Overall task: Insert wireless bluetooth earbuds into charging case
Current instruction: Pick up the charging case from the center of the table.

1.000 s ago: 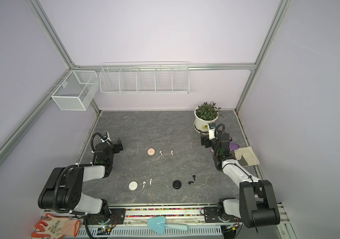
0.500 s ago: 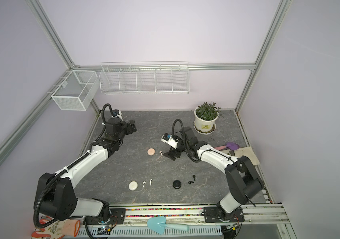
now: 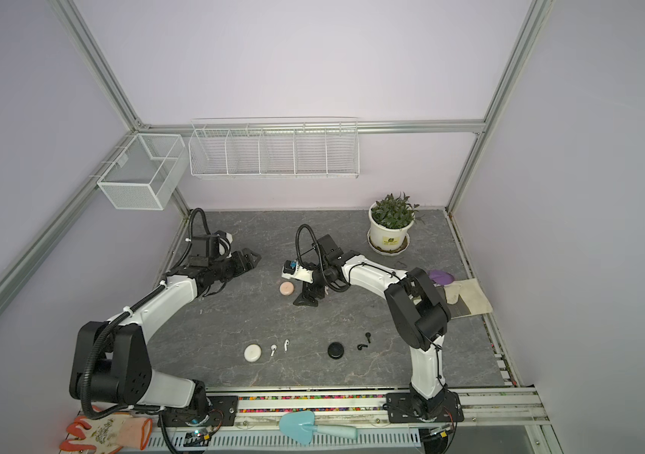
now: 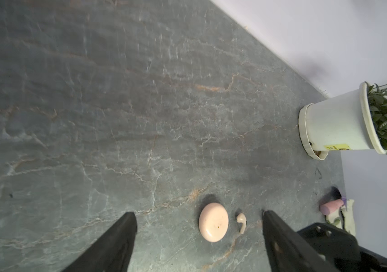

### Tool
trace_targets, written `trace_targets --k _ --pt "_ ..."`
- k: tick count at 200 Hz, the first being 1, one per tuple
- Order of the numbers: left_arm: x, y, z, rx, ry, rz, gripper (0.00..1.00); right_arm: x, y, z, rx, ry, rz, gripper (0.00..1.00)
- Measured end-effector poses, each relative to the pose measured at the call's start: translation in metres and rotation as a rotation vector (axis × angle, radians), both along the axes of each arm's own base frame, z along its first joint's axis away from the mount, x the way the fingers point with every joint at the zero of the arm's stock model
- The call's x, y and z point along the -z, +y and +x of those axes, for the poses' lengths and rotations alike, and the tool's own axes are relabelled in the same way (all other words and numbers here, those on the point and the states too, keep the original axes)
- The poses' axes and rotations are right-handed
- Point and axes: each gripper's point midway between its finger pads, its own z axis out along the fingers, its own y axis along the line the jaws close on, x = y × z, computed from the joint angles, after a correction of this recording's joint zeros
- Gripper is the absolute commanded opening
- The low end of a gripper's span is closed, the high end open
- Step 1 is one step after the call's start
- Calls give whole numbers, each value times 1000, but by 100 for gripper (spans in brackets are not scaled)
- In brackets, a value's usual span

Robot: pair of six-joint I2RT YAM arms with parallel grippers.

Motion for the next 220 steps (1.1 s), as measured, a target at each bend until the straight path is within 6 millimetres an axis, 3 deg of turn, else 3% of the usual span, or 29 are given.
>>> trace_targets --k 46,109,164,220 --pt "26 -13 -7 40 110 -69 80 22 19 19 -41 -2 -33 93" --pt "30 -15 -8 38 133 -87 80 39 29 42 -63 -37 -94 92" --pt "32 -17 -6 35 137 -107 80 57 37 43 -61 -54 -148 85" --pt "34 -19 -6 25 135 -129 80 60 42 43 -55 -88 -186 75"
